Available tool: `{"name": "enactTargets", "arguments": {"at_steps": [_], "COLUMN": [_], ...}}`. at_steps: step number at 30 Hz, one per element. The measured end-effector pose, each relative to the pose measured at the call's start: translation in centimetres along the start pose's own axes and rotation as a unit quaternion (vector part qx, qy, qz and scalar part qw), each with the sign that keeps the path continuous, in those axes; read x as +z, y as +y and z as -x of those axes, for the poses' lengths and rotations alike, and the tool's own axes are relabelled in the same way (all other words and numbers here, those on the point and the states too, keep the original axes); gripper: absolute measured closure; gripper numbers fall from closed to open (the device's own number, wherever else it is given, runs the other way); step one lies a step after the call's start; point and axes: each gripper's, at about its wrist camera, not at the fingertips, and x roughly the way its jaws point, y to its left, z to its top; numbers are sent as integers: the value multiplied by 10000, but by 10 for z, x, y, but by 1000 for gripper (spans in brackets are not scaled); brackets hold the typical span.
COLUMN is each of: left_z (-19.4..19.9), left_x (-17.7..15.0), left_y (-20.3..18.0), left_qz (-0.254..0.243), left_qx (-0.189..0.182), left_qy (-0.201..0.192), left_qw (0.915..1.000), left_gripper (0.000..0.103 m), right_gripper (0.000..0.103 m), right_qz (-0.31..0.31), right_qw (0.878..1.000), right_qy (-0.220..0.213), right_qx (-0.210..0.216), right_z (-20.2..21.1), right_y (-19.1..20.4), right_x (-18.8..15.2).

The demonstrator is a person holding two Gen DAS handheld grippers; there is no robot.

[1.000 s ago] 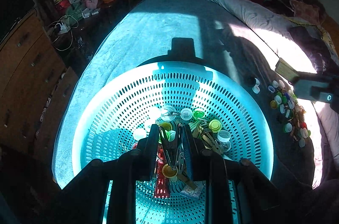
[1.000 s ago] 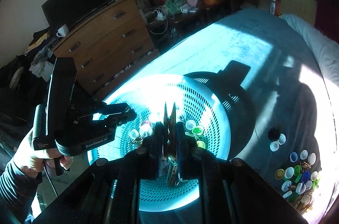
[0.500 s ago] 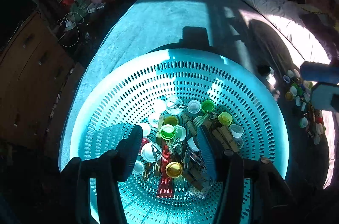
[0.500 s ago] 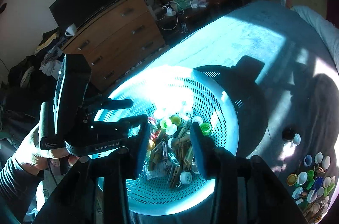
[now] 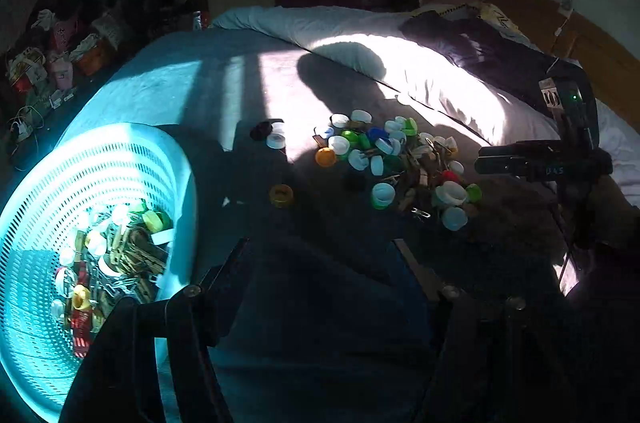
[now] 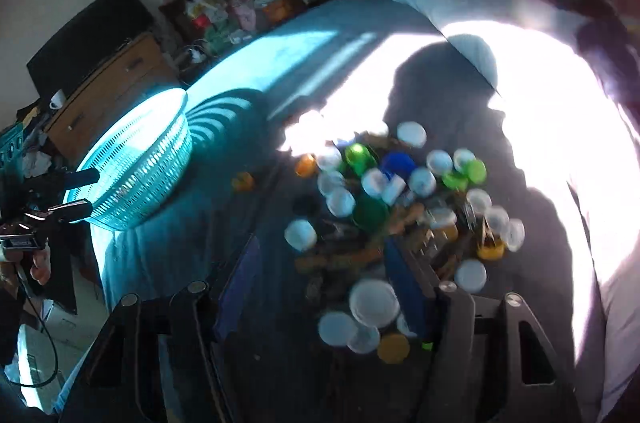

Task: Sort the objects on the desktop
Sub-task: 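Move both open tools back to the pile of caps, then grasp a white cap with the left tool while the right tool grasps an orange cap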

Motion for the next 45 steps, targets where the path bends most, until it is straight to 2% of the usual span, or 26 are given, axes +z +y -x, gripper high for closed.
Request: {"name": "enactTargets", "arguments": {"at_steps": [1,2,6,10,13,14,15,16,20,26,27,28,29,31,35,40,45], "left_z": [-19,-38,-78,-92,-103,-108,-112,-116,-128,-158,-161,-164,-167,-174,-168,-131,-101], "left_x": [-6,-12,-24,-15,-3,-1,2,4,6,3,4,4,5,2,0,5,2], "left_y": [-11,-23,-72,-105,-120,-123,-126,-132,-153,-168,-168,-168,-168,-168,-167,-162,-143], "left_qz": [153,245,98,-139,-379,-441,-497,-583,-945,-1142,-1114,-1104,-1108,-1151,-1069,-937,-717], "left_qx": [-96,-206,-422,-573,-480,-461,-425,-409,-462,-422,-411,-369,-339,-234,-278,-316,8], "left_qy": [140,296,523,373,230,198,151,93,-125,-84,-90,-90,-73,25,-22,-325,-430], "left_qw": [9997,9991,9977,9976,9979,9978,9977,9974,9944,9925,9929,9932,9932,9931,9939,9946,9965], "left_gripper": [33,33,33,33,33,33,33,33,33,34,35,42,57,70,71,71,71], "right_gripper": [58,61,63,63,60,61,67,73,73,75,75,75,75,75,75,76,76], "right_qz": [-102,-184,-189,194,413,511,587,558,18,-228,-278,-307,-320,-333,-387,-406,-389], "right_qw": [9998,9991,9979,9984,9979,9974,9968,9966,9996,9994,9992,9990,9989,9988,9984,9982,9984], "right_qy": [171,334,604,448,307,274,208,160,-106,-259,-284,-302,-313,-332,-374,-397,-384], "right_qx": [-78,-160,-123,-281,-386,-432,-501,-577,-280,-1,55,86,98,112,166,173,148], "right_z": [-7,-14,-29,-41,-51,-53,-53,-53,-41,-40,-40,-40,-40,-41,-41,-40,-40], "right_y": [-16,-27,-41,-38,-34,-33,-32,-34,-52,-63,-65,-66,-66,-67,-70,-71,-70], "right_x": [-22,-41,-88,-86,-80,-82,-85,-88,-99,-102,-103,-102,-103,-102,-102,-103,-101]}}
